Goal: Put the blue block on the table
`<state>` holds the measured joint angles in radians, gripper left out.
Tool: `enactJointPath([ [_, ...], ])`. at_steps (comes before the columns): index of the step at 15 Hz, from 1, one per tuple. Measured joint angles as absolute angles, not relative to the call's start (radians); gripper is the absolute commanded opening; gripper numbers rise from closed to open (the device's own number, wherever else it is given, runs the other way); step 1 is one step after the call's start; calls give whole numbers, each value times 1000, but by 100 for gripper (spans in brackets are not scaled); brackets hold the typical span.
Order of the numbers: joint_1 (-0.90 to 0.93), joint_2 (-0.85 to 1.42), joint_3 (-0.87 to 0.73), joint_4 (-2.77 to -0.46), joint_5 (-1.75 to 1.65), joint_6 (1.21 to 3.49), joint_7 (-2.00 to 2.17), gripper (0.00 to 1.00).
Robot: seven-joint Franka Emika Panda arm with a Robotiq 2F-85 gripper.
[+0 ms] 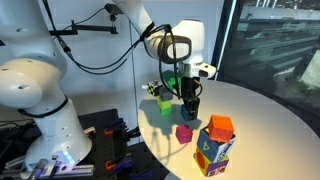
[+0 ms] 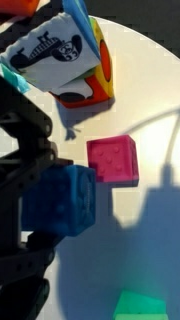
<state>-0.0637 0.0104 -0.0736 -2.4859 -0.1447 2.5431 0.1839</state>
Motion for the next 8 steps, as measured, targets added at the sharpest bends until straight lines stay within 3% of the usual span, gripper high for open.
enactJointPath([
  [8,-25,97,-52,-2403,-145,2511,213,31],
])
